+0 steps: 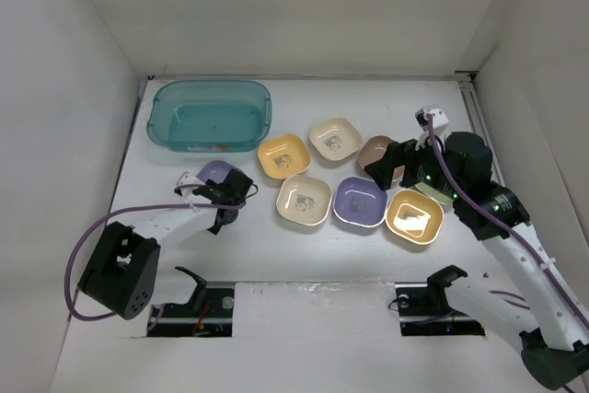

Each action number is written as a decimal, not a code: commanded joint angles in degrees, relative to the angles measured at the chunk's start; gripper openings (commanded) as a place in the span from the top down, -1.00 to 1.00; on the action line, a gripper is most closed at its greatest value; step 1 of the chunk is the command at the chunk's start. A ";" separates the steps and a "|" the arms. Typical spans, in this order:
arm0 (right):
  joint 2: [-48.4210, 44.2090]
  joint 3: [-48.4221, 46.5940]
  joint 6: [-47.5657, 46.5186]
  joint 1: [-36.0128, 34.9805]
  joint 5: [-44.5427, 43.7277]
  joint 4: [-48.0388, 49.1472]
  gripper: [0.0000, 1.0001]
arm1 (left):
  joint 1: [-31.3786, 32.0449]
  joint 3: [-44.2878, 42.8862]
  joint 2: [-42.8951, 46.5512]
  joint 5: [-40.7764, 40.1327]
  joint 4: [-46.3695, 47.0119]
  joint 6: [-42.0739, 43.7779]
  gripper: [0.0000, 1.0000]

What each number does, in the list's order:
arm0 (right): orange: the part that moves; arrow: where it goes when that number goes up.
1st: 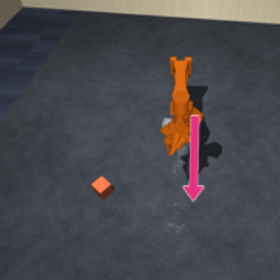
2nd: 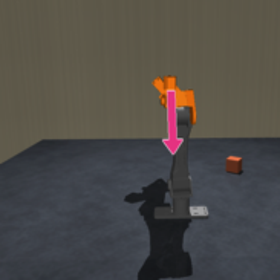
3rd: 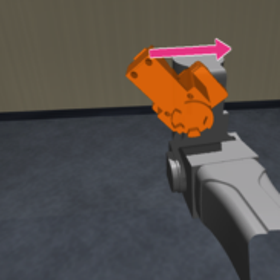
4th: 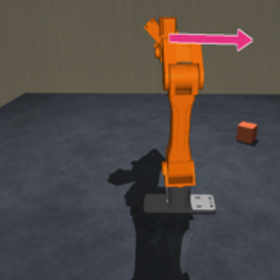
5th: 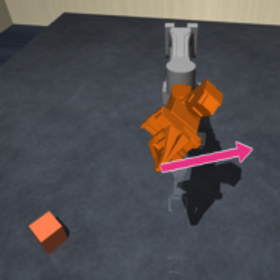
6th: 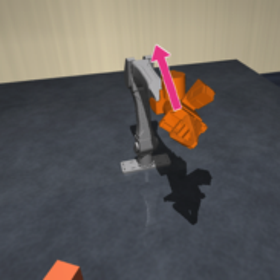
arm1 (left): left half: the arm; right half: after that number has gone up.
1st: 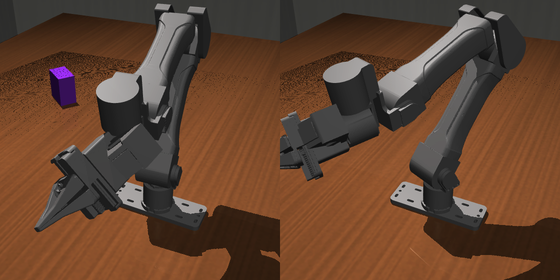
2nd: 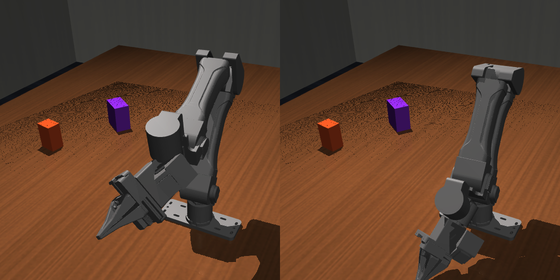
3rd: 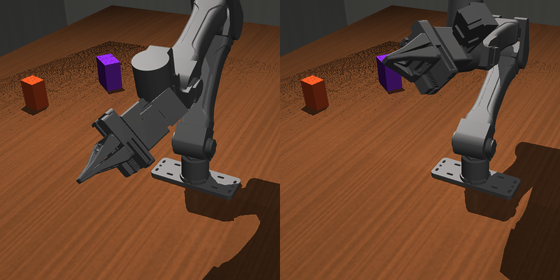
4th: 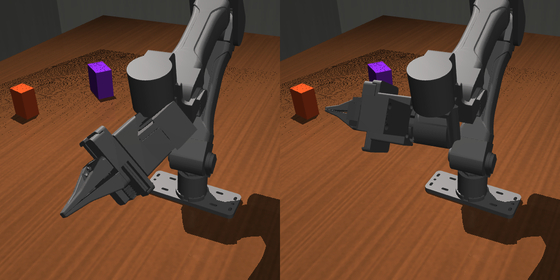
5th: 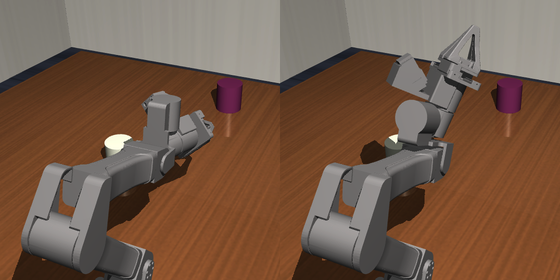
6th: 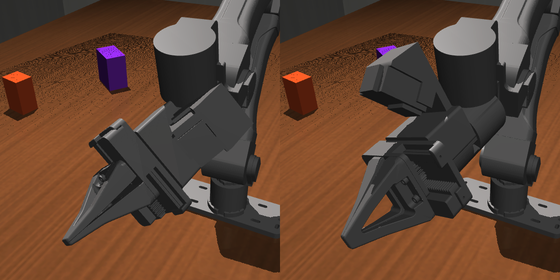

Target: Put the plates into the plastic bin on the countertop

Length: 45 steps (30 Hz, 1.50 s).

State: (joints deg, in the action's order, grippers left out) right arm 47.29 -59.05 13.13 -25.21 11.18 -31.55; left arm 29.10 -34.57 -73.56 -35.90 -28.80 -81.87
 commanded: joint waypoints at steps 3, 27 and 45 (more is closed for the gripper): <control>-0.79 -0.37 -1.00 -0.72 -0.19 2.63 -1.00 | -0.80 0.55 -1.41 -4.00 -3.01 -10.50 0.27; 1.84 0.69 -0.29 -1.77 -0.72 4.83 -1.00 | -4.04 -25.96 6.75 -5.61 5.77 26.02 1.00; -4.31 3.59 0.76 -2.30 -3.88 1.40 -1.00 | -19.61 -55.70 -30.32 16.12 7.00 32.82 0.52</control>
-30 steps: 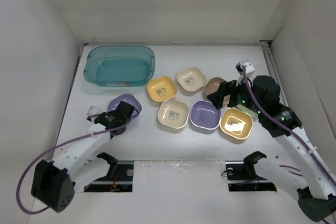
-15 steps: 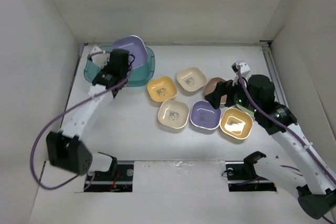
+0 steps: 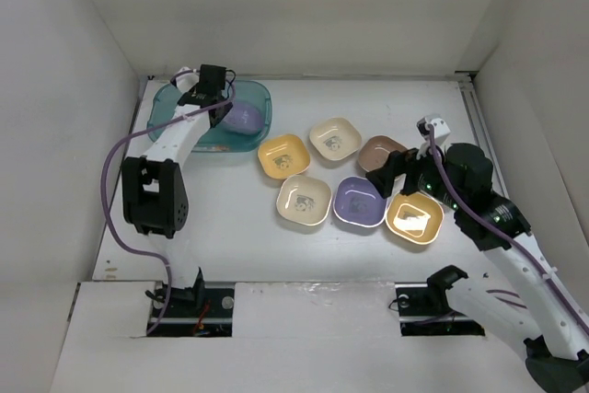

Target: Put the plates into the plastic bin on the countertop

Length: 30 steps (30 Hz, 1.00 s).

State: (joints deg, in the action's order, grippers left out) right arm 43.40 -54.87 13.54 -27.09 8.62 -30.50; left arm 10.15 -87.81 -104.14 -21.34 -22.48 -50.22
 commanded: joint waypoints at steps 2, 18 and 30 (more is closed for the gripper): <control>-0.42 -0.59 -0.18 -0.42 -1.94 -0.17 -1.00 | -0.66 -0.88 0.95 1.57 0.16 0.56 0.10; 0.11 -1.64 -0.18 -0.42 -3.61 0.35 -1.00 | 29.10 27.92 23.01 2.45 9.99 3.29 -0.99; -1.56 -1.55 -0.18 -0.42 -3.61 0.35 -1.00 | 39.51 43.42 20.47 -0.01 12.46 -5.32 -0.51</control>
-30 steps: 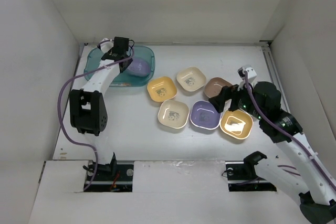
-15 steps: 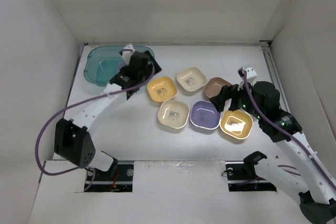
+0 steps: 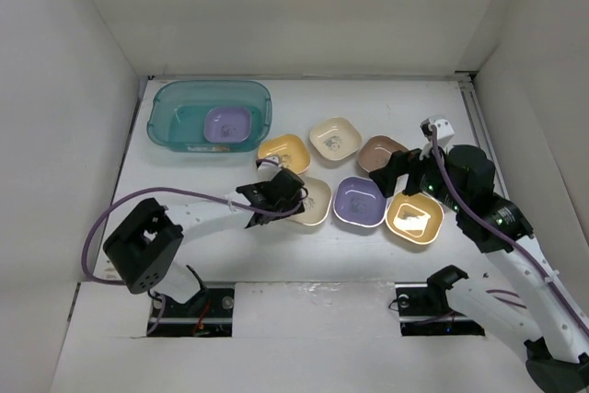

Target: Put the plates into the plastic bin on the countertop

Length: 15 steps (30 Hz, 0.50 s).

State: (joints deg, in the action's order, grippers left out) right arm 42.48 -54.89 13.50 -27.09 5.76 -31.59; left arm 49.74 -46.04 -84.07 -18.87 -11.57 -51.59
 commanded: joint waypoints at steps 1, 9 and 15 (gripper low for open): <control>-0.64 -2.05 -0.14 -0.42 -0.75 1.45 -1.00 | -0.08 2.44 1.01 -3.53 0.51 -5.00 -0.34; -1.17 -2.59 0.39 -0.42 -0.75 0.83 -1.00 | -0.08 12.19 5.06 -4.68 -1.34 -12.03 0.34; -1.17 -2.06 0.92 -0.42 -0.22 1.36 -1.00 | 2.55 12.74 13.20 -5.73 -11.34 -18.43 1.00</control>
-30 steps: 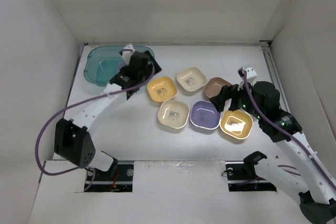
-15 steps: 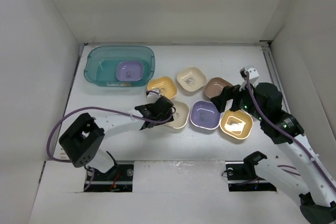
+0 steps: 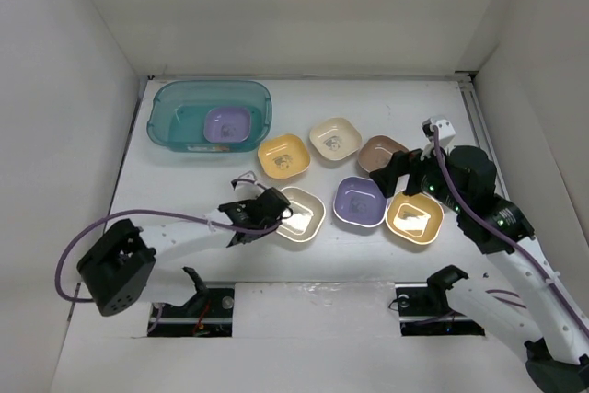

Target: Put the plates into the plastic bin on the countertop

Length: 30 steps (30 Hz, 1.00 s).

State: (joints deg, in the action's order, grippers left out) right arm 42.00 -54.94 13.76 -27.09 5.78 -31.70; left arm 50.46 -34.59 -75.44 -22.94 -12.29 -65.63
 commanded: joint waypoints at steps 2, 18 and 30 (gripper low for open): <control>-0.69 -2.02 0.66 -0.42 -0.24 1.47 -1.00 | 6.22 -2.22 8.62 -4.55 -19.55 -7.57 1.00; 4.66 2.90 2.33 -0.42 4.32 11.48 -1.00 | -41.90 -31.21 -2.82 8.34 -4.05 18.52 1.00; 6.69 6.07 2.85 -0.42 6.17 13.95 -1.00 | -53.26 -51.37 -27.47 17.21 -6.60 24.14 1.00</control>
State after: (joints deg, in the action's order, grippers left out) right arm 48.84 -48.73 16.16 -27.09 10.94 -22.17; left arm -0.62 -83.50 -102.59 -9.74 -19.14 -43.20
